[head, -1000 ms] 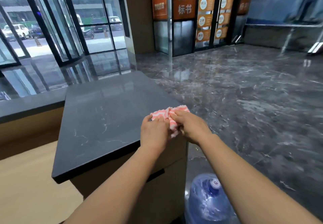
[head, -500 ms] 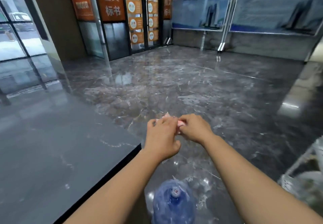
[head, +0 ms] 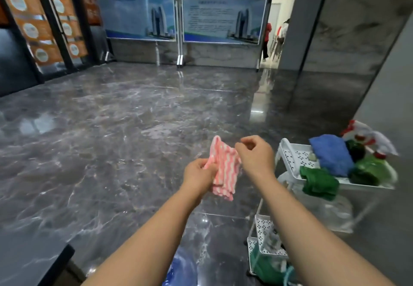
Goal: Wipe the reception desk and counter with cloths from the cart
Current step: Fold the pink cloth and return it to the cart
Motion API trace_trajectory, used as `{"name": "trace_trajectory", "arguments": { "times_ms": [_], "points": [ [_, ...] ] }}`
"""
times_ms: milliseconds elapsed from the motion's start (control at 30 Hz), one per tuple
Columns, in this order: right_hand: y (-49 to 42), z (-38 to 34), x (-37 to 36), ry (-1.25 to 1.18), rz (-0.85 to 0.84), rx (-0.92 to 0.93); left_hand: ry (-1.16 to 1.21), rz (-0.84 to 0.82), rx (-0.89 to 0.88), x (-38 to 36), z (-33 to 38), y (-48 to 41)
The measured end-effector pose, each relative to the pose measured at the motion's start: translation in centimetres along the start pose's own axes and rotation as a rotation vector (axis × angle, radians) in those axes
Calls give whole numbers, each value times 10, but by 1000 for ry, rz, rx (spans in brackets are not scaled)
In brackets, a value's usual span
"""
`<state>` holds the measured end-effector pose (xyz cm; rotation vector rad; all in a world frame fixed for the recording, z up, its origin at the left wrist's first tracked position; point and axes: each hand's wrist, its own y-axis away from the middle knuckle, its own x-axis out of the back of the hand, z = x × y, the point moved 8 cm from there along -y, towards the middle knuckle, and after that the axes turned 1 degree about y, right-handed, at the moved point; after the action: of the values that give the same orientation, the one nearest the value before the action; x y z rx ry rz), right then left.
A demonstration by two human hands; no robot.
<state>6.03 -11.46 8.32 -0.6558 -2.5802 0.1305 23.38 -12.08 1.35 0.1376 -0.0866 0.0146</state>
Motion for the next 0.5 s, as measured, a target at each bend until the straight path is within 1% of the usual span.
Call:
{"name": "trace_trajectory", "arguments": {
  "times_ms": [33,67,133,167,300,400,500],
  "points": [
    [-2,10,8,12,4,-22,53,-34,29,-14,-3,-3],
    [-5,19,14,-1,-35,-40,74,-69,38,-30,-3,-5],
    [-7,32,11,-56,-162,-79,85,-111,28,-52,2,-6],
    [-10,39,12,-58,-196,-89,81,-127,22,-64,7,-6],
    [-32,59,25,37,-212,-82,50,-214,64,-104,25,-9],
    [-55,65,36,114,-272,-22,27,-267,122,-127,40,-12],
    [-77,68,40,295,-429,98,-31,-250,180,-146,45,-30]
  ]
}}
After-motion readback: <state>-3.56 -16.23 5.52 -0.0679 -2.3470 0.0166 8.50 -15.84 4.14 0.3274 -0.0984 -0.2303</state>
